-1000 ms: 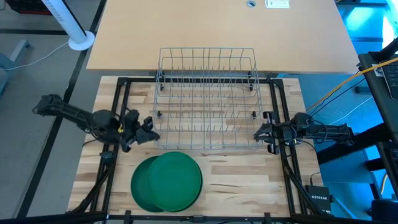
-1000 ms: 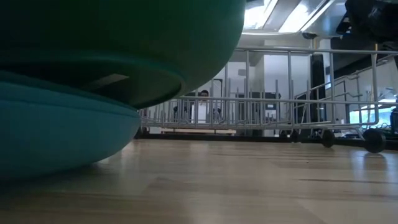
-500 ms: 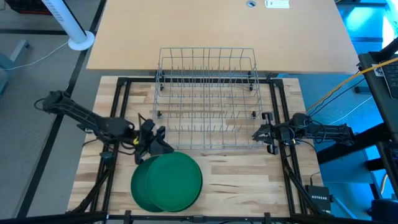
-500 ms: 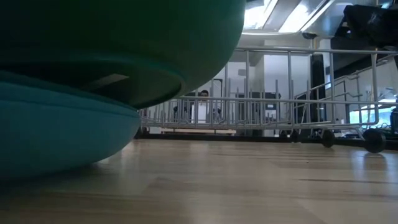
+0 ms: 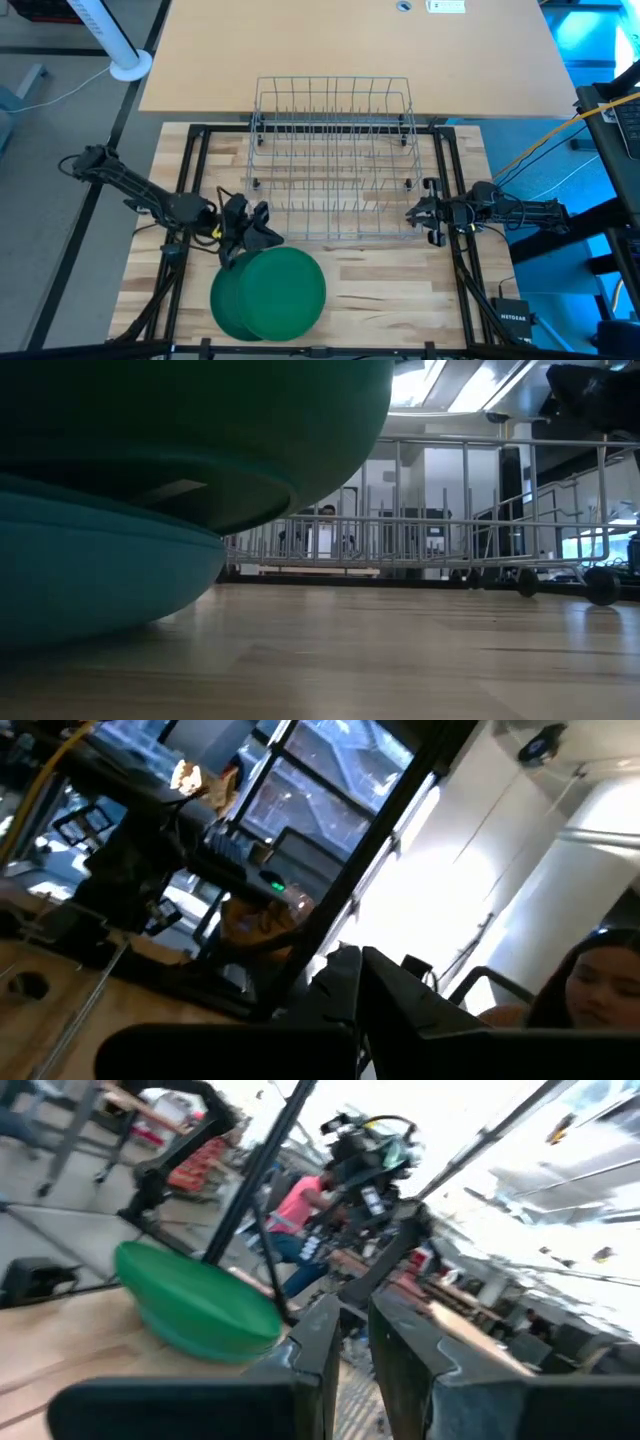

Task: Sort dishes
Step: Put the top green plate into the dish rack

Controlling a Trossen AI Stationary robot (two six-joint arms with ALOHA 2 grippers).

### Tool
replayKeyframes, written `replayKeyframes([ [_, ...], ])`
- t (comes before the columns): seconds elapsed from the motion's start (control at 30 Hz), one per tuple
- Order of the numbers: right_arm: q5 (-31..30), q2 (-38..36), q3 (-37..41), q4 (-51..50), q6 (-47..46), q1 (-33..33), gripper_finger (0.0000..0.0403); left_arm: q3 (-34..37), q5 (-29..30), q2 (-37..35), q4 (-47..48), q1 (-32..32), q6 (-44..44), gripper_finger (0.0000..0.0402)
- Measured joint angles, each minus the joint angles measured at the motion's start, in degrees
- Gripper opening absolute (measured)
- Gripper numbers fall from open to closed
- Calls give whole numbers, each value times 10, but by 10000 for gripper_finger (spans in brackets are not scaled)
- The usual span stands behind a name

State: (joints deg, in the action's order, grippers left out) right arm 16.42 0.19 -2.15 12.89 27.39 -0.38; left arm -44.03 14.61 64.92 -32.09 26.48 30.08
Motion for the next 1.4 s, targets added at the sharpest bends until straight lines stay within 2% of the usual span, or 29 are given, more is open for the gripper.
replayKeyframes([
  [0.13, -10, 2, 0, 41, -29, 0, 62, -79, 69, 24, 145, 39, 7, 1],
  [0.27, -9, 5, 0, 59, -63, 0, 62, -187, 124, 66, 291, 76, 31, 1],
  [0.37, -8, 5, 0, 63, -64, 0, 62, -263, 170, 104, 418, 100, 73, 1],
  [0.43, -8, 5, 0, 67, -64, 0, 62, -307, 192, 132, 513, 113, 139, 0],
  [0.53, -3, 5, 0, 68, -64, 0, 62, -357, 193, 170, 676, 129, 309, 0],
  [0.67, -3, 5, 0, 68, -64, 0, 62, -387, 102, 211, 829, 146, 547, 0],
  [0.8, -3, 5, 0, 68, -64, 0, 62, -388, -27, 228, 867, 159, 693, 0],
  [0.9, -3, 5, 0, 67, -64, 0, 62, -388, -90, 232, 873, 167, 761, 0],
  [1.1, -3, 5, 0, 67, -62, 0, 62, -388, -104, 232, 870, 175, 883, 0],
  [1.2, -3, 5, 0, 67, -62, 0, 62, -388, -104, 232, 870, 171, 912, 4],
  [1.4, -3, 5, 0, 67, -61, 0, 62, -388, -106, 236, 880, 153, 910, 64],
])
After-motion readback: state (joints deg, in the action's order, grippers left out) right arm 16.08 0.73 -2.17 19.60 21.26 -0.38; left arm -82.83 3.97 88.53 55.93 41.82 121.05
